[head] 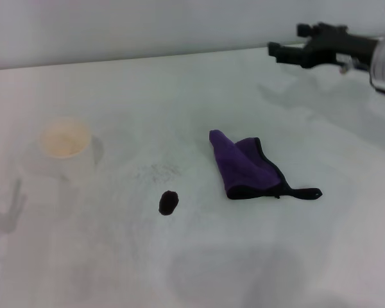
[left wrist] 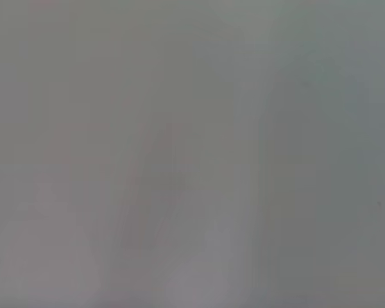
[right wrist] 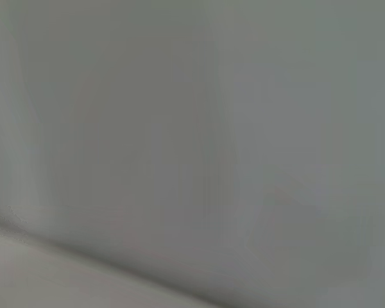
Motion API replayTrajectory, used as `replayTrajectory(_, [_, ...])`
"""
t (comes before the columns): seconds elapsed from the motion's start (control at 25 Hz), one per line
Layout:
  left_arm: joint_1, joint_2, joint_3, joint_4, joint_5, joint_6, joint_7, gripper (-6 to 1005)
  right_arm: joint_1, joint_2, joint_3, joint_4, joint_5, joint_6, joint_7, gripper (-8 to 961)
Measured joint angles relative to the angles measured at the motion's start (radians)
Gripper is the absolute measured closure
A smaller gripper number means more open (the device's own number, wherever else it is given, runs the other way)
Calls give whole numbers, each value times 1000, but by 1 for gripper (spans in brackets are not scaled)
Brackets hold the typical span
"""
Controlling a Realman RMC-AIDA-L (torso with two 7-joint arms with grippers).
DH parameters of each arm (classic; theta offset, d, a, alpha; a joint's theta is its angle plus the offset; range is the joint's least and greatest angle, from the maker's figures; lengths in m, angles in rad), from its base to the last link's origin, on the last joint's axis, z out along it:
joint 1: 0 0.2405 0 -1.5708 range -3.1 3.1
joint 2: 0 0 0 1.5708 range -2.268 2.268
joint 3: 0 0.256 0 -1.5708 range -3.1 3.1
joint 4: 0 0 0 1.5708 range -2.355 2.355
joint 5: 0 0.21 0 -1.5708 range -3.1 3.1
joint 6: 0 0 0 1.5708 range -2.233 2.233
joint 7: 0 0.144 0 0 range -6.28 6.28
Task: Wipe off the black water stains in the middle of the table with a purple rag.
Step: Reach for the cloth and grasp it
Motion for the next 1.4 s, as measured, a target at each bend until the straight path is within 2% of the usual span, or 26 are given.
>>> replayTrajectory(0.16, [-36, 0, 3, -67, 0, -5, -66, 109, -3, 6, -17, -282, -413, 88, 399, 100])
replayTrajectory(0.28, [-55, -1, 1, -95, -1, -11, -72, 109, 0, 25, -61, -497, -720, 240, 682, 100])
replayTrajectory(0.36, [-69, -1, 0, -105, -2, -21, -72, 109, 3, 33, -134, -612, -860, 332, 796, 100])
replayTrajectory(0.48, [-89, 0, 0, -120, -14, -30, -72, 109, 16, 33, -297, -712, -980, 426, 955, 100])
replayTrajectory(0.64, [-109, 0, 0, -130, -37, -37, -72, 109, 50, 36, -454, -726, -1036, 499, 1084, 100])
replayTrajectory(0.92, [-128, 0, 0, -129, -39, -46, -72, 109, 69, 38, -596, -711, -1040, 492, 1198, 101])
replayTrajectory(1.12, [-134, 0, 0, -137, -39, -46, -71, 109, 98, 41, -637, -626, -1044, 430, 1232, 101])
replayTrajectory(1.4, [-134, -3, 0, -139, -39, -47, -73, 109, 143, 42, -639, -535, -1040, 417, 1252, 123])
